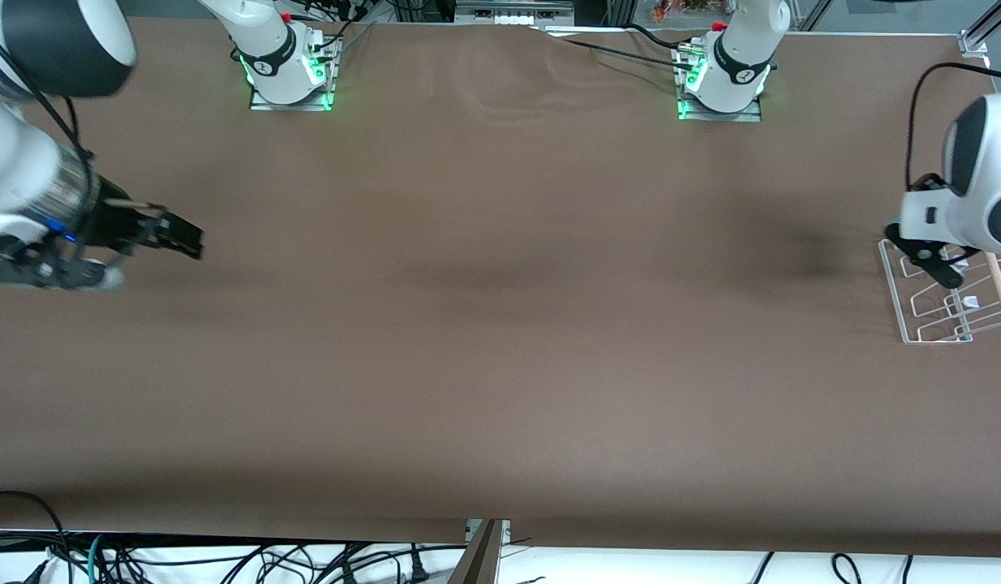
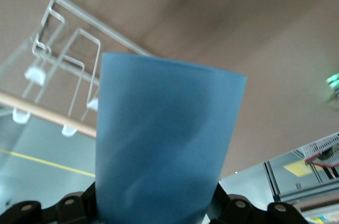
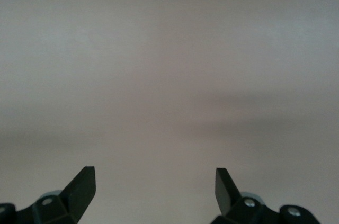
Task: Transfer cup to left arm and place on rack
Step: 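Carry the cup to the rack while the right gripper returns, then lower the cup onto the wire rack with the left gripper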
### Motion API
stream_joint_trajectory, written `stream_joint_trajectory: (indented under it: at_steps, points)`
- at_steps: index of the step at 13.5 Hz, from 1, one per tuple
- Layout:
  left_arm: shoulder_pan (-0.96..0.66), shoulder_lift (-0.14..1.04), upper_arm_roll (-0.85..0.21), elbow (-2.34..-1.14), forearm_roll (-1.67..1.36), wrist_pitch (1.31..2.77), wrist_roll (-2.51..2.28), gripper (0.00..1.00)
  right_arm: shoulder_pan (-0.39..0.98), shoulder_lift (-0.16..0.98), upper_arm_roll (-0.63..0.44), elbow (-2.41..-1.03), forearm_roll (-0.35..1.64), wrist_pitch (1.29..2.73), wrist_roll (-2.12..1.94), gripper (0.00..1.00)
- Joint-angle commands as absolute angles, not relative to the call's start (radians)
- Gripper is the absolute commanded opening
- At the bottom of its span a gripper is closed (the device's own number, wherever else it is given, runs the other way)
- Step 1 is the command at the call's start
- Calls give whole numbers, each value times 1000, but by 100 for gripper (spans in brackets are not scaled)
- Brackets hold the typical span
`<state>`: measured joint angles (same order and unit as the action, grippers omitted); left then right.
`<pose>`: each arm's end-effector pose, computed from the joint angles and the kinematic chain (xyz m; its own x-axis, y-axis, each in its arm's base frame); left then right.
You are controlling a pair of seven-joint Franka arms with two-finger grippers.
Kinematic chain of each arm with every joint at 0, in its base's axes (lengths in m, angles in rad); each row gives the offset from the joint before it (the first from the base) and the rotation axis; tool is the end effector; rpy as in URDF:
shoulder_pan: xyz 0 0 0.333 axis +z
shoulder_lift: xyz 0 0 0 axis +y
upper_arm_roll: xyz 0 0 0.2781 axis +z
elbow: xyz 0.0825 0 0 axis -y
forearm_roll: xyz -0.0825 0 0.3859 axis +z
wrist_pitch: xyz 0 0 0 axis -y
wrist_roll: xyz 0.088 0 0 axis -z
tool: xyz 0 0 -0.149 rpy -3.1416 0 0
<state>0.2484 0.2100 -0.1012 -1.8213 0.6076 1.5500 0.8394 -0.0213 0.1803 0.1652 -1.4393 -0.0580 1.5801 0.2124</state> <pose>0.5232 0.1660 0.3403 0.4924 -0.5503 -0.6743 -0.7382 -0.6745 0.0113 0.5981 0.0713 0.5044 0.9971 -0.0694 -0.0302 -0.0683 -0.9970 0.0356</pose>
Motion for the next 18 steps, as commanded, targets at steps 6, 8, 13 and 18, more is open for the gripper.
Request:
stream_joint_trajectory:
  at_steps: [6,8,13,18]
  points:
    - [388,420,-87,-1674,784,1447,844,0,-117,32,146,-1517,-83,1442,72,100]
    - [388,426,-87,-1663,785,1398,844,0,-117,34,140,-1517,-83,1436,40,100]
    - [384,478,-86,-1661,845,1345,827,0,-117,51,135,-1493,-74,1437,26,100]
    - [374,520,-86,-1660,851,1299,764,0,-115,54,135,-1491,-72,1437,28,100]
